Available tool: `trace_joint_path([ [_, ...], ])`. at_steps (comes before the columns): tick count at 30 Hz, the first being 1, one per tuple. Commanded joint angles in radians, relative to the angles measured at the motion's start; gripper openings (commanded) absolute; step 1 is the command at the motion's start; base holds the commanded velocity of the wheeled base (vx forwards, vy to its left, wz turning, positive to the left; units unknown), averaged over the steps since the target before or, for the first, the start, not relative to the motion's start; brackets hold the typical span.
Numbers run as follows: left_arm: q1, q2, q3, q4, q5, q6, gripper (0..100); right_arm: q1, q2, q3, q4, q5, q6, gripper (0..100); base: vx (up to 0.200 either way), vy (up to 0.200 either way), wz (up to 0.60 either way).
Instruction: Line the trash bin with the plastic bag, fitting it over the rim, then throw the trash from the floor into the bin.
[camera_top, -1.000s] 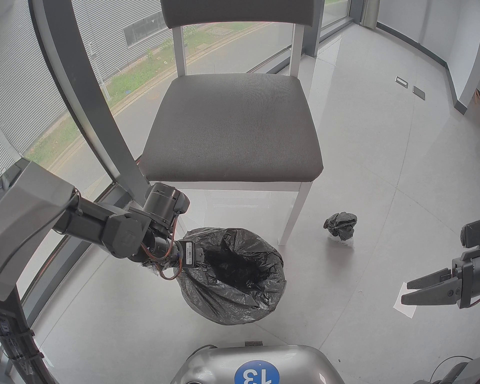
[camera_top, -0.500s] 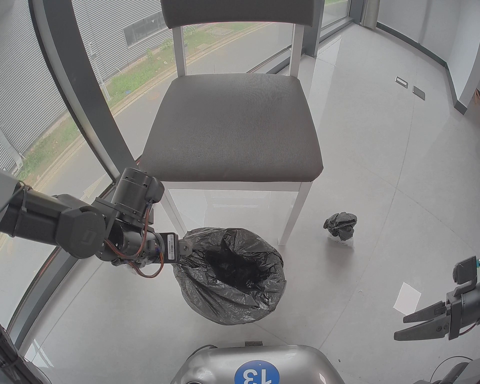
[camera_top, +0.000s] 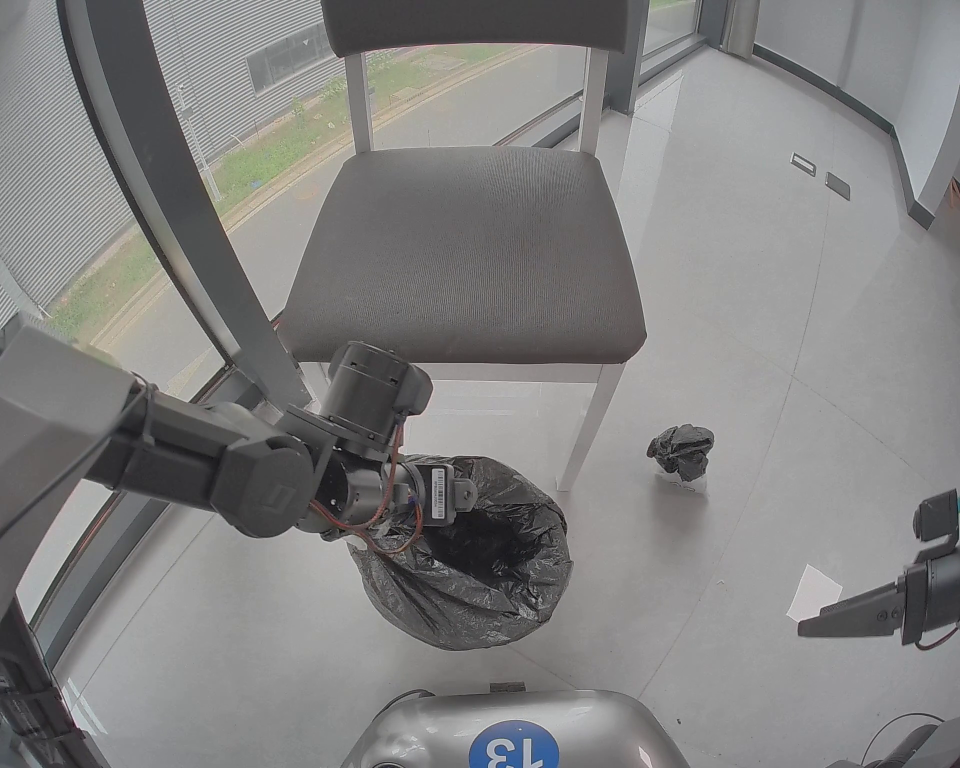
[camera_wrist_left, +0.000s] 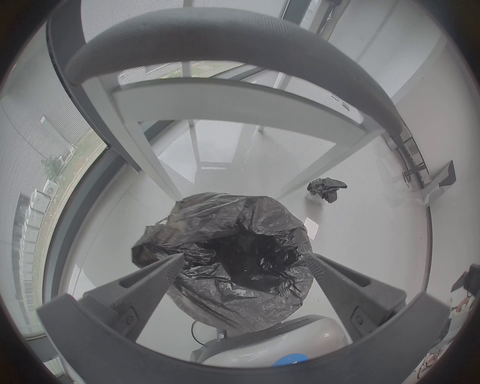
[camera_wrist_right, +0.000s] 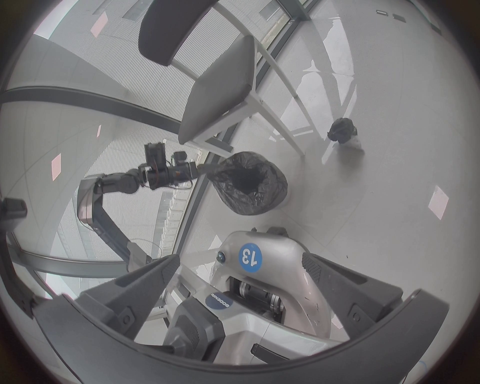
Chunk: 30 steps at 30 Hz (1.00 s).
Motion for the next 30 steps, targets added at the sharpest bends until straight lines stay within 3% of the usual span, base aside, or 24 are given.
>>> trace_joint_path([
  [1,0.009,0.077,-0.014,0.0,-0.024,-0.001,100,-0.007,0.064,-0.084,0.015,-0.009,0.029,100,0.0,0.0,0.0],
  [7,0.091,0.134,-0.015,-0.001,-0.019,0.051,100,-0.005,0.121,-0.139,0.006,-0.046,0.037,100,0.0,0.0,0.0],
  [16,0.21,0.233,-0.08,-0.011,0.01,0.045,100,-0.002,0.055,-0.142,0.015,-0.042,0.057,100,0.0,0.0,0.0],
  [21,0.262,0.233,-0.126,-0.009,0.016,0.005,100,0.008,0.001,-0.127,0.018,-0.042,0.111,100,0.0,0.0,0.0],
  [30,0.325,0.172,-0.116,0.002,0.015,0.004,100,0.013,-0.031,-0.122,0.073,-0.042,0.112,100,0.0,0.0,0.0],
])
